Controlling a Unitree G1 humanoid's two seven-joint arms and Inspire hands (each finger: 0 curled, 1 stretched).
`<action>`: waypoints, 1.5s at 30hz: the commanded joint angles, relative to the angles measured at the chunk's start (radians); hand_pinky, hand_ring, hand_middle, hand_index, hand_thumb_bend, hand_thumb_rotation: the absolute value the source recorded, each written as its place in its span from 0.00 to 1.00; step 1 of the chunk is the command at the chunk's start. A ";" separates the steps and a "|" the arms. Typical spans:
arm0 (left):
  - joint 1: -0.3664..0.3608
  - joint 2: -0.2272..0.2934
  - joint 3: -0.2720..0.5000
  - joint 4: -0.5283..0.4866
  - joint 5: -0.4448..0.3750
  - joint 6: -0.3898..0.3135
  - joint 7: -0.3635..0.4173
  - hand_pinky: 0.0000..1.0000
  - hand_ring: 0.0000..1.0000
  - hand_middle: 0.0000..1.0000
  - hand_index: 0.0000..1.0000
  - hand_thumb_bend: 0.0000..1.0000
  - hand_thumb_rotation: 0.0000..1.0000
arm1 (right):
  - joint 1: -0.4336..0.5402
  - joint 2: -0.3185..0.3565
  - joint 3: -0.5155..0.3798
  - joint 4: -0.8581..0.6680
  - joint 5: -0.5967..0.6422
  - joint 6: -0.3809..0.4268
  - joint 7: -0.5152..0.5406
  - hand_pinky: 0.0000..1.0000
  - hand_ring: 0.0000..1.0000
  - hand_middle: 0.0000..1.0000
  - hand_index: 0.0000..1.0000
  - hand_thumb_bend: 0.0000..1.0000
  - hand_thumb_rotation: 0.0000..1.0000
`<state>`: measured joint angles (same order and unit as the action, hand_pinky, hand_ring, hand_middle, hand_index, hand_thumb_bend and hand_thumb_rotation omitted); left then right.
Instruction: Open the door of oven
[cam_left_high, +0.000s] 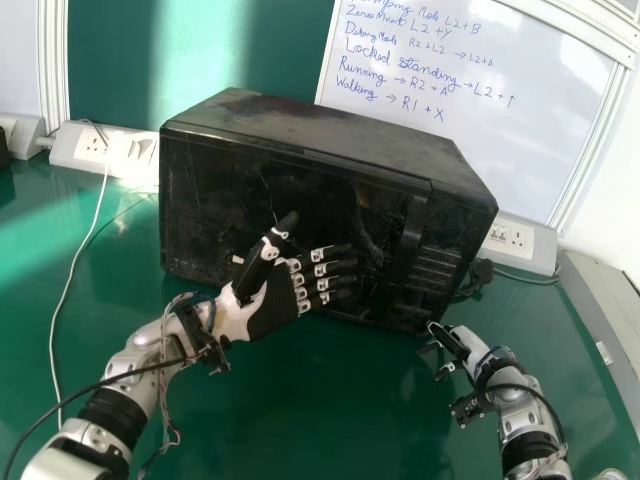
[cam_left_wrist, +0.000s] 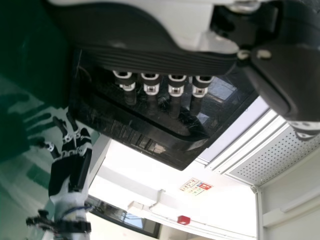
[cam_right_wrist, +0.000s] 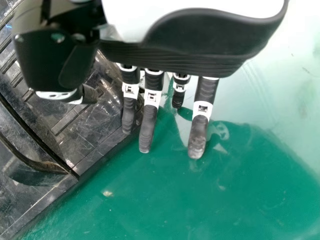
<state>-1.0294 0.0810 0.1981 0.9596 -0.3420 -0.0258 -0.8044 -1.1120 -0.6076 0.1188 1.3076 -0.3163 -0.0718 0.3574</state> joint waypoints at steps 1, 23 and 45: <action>-0.034 -0.004 -0.009 0.047 0.022 -0.032 0.011 0.99 1.00 1.00 1.00 1.00 1.00 | 0.063 0.009 0.010 0.029 -0.010 0.029 0.022 0.31 0.44 0.60 0.74 0.46 0.67; -0.156 -0.037 -0.009 0.245 0.123 -0.162 0.117 0.95 1.00 1.00 0.98 1.00 1.00 | 0.059 0.017 0.004 0.027 -0.002 0.029 0.010 0.30 0.44 0.62 0.75 0.53 0.80; -0.214 -0.097 -0.011 0.309 0.183 -0.146 0.253 1.00 1.00 1.00 1.00 1.00 1.00 | 0.049 0.018 0.001 0.028 0.004 0.036 0.013 0.30 0.45 0.64 0.75 0.52 0.80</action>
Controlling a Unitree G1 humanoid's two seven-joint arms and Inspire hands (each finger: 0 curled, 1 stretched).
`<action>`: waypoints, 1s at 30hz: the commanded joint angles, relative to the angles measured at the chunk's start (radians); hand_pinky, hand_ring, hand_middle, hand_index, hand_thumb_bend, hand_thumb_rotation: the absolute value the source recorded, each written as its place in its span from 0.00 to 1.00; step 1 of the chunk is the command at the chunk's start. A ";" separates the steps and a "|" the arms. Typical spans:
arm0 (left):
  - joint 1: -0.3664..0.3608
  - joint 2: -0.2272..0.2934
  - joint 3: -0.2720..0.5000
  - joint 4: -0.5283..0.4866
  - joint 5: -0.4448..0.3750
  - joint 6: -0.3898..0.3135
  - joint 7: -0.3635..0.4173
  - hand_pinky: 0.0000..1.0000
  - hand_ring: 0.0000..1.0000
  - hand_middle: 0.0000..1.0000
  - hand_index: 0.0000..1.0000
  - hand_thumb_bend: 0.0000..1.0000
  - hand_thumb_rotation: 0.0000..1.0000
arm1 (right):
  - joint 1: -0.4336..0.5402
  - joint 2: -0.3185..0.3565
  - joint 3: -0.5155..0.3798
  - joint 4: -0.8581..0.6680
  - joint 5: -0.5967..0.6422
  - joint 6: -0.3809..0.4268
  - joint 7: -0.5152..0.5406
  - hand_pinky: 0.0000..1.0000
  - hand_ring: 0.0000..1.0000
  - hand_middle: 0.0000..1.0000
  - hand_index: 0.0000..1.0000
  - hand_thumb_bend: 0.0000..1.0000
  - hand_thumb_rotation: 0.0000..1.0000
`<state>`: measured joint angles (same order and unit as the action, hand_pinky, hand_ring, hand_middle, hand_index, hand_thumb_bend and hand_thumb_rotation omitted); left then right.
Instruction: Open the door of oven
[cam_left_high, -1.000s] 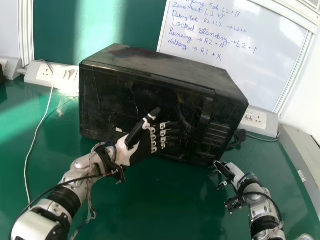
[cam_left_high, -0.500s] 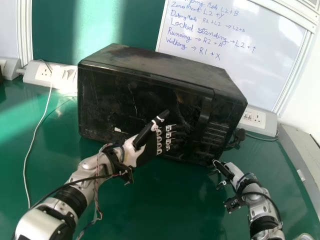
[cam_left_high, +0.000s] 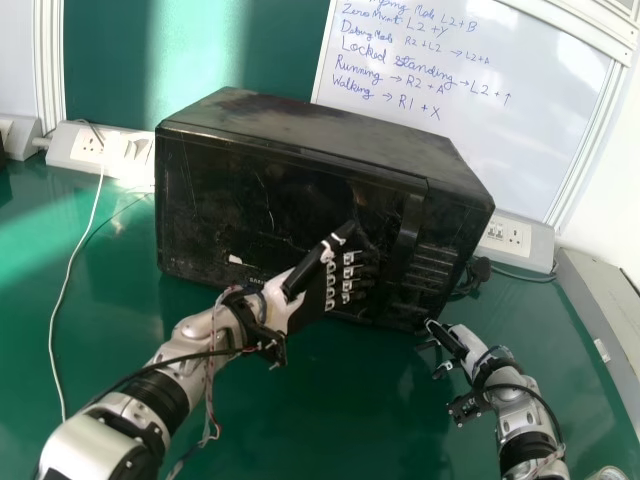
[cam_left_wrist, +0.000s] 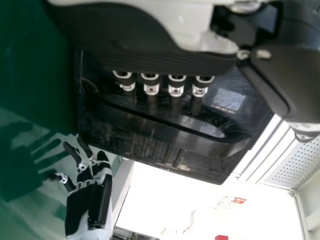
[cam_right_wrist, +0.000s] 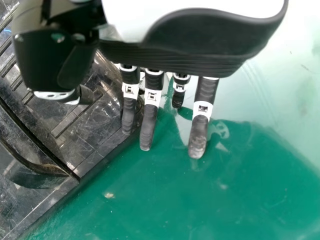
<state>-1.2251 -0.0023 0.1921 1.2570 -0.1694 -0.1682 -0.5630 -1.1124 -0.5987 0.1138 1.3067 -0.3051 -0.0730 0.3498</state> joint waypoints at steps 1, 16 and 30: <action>-0.022 -0.016 -0.001 0.015 0.011 0.001 0.018 1.00 1.00 1.00 0.99 1.00 1.00 | 0.049 0.010 0.008 0.029 -0.010 0.037 0.019 0.30 0.45 0.64 0.75 0.51 0.80; -0.073 -0.044 -0.003 0.038 0.059 0.011 0.175 0.96 1.00 1.00 0.97 1.00 0.98 | 0.048 0.013 0.007 0.030 -0.010 0.034 0.022 0.29 0.44 0.64 0.74 0.53 0.83; -0.074 -0.073 -0.047 0.053 0.139 0.005 0.211 0.97 1.00 1.00 0.99 1.00 1.00 | 0.041 0.022 -0.005 0.031 0.004 0.048 0.023 0.30 0.45 0.64 0.73 0.52 0.80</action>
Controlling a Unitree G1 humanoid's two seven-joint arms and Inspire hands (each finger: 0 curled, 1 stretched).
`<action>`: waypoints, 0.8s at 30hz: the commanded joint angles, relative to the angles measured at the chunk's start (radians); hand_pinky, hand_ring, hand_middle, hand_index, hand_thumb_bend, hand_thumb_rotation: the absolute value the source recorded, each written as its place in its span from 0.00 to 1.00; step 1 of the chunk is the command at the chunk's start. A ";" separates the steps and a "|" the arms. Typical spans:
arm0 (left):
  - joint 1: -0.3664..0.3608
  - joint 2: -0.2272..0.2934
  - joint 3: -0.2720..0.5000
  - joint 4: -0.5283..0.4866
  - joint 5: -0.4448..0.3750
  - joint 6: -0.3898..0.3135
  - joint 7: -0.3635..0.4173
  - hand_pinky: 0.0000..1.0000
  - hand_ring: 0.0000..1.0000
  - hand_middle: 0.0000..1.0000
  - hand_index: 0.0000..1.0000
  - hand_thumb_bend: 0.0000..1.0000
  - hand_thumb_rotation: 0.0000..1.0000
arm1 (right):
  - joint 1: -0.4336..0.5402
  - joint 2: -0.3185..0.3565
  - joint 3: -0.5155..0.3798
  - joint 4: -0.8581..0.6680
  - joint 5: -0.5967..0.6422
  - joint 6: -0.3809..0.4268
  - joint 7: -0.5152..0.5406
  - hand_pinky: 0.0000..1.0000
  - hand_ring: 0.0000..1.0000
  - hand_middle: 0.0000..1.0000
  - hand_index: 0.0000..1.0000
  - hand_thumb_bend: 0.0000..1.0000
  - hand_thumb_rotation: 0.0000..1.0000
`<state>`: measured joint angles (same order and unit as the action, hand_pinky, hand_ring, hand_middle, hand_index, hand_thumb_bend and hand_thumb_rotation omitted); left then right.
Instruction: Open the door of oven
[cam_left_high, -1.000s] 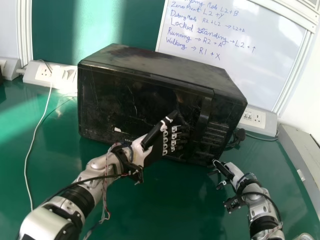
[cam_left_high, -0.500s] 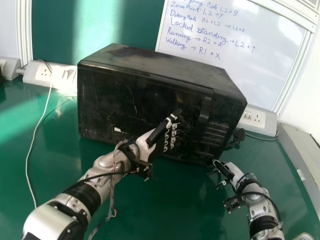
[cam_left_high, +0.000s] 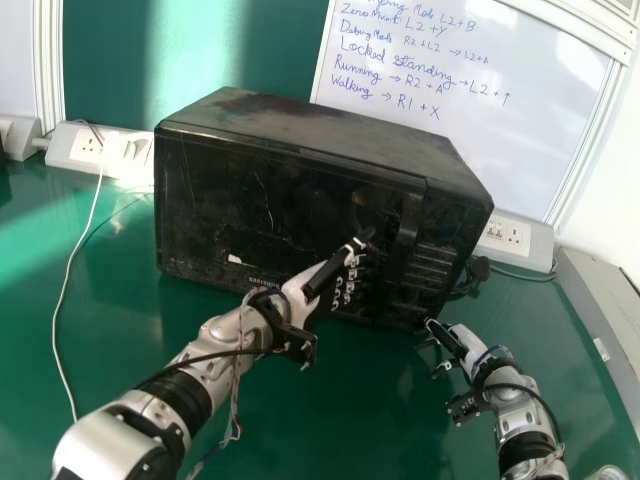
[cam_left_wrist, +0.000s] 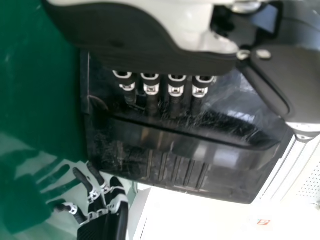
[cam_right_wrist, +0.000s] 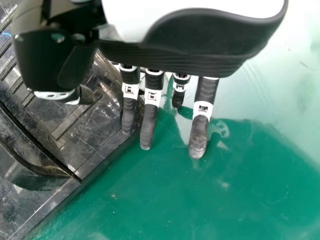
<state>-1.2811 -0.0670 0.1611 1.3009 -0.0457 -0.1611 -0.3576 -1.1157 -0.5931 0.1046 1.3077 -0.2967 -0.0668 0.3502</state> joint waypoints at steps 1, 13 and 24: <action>-0.020 -0.010 -0.015 0.009 0.017 0.001 0.008 0.97 1.00 1.00 0.99 1.00 1.00 | 0.043 0.016 0.003 0.030 -0.003 0.043 0.023 0.30 0.46 0.64 0.73 0.52 0.80; -0.048 -0.027 -0.013 0.020 0.019 0.024 0.027 0.95 1.00 1.00 0.97 1.00 0.97 | 0.039 0.020 0.015 0.030 -0.013 0.035 0.017 0.31 0.46 0.61 0.72 0.54 0.82; -0.081 -0.043 -0.045 0.023 0.078 0.002 0.041 0.90 1.00 1.00 0.98 1.00 0.99 | 0.039 0.023 0.013 0.030 -0.007 0.039 0.018 0.30 0.44 0.59 0.72 0.53 0.81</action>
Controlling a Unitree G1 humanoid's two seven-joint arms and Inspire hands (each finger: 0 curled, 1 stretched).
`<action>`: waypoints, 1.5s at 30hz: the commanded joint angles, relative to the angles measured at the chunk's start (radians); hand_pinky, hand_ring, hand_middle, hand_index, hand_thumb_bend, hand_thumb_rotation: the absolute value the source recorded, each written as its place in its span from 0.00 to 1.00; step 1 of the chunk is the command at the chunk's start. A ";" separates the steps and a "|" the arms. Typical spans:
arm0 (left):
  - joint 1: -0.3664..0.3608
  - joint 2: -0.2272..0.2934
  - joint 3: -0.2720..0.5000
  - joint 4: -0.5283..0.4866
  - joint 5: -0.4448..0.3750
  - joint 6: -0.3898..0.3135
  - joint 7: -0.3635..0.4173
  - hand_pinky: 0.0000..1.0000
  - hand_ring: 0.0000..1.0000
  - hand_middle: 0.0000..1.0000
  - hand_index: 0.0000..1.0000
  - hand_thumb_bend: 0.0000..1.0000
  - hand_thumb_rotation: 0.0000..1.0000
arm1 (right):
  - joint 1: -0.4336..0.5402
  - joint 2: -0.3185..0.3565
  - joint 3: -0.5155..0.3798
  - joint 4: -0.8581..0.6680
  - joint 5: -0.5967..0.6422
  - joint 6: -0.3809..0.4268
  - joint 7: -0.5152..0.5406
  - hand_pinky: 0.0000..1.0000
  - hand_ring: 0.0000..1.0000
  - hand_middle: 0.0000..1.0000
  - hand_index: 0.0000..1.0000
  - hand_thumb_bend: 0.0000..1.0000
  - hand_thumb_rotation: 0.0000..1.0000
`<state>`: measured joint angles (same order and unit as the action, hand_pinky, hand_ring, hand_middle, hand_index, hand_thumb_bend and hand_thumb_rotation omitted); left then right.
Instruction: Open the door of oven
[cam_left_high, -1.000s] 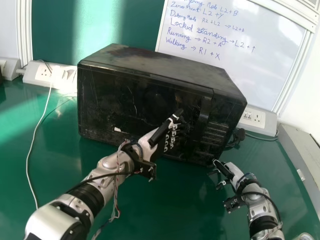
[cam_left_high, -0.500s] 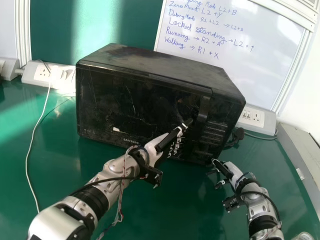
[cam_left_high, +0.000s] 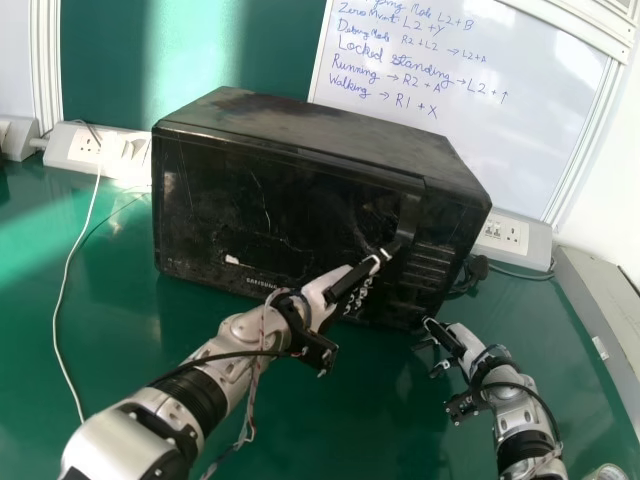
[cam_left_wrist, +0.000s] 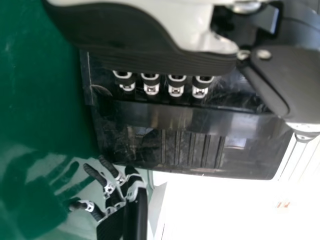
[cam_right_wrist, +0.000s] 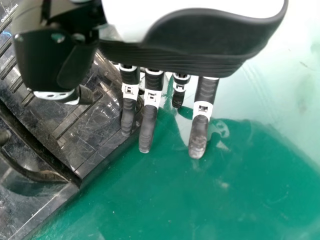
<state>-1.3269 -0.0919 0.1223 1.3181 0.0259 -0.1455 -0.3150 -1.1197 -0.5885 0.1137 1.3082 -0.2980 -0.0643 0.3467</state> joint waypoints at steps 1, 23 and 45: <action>-0.039 -0.020 -0.004 0.005 0.005 -0.015 0.000 0.90 1.00 1.00 0.98 1.00 0.98 | 0.042 0.019 0.001 0.030 -0.003 0.039 0.022 0.30 0.44 0.59 0.72 0.53 0.81; -0.066 -0.057 0.047 0.014 -0.033 0.024 -0.050 0.72 0.83 0.93 0.96 1.00 0.95 | 0.039 0.026 -0.015 0.032 0.004 0.051 0.025 0.30 0.45 0.59 0.72 0.67 0.88; -0.064 -0.072 0.079 0.014 -0.049 0.047 -0.038 0.49 0.57 0.79 0.87 1.00 0.95 | 0.039 0.024 -0.002 0.030 -0.014 0.030 0.028 0.34 0.46 0.59 0.71 0.67 0.92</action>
<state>-1.3688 -0.1265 0.2062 1.3325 -0.0212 -0.0912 -0.3388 -1.1206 -0.5890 0.0983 1.3108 -0.2989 -0.0523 0.3471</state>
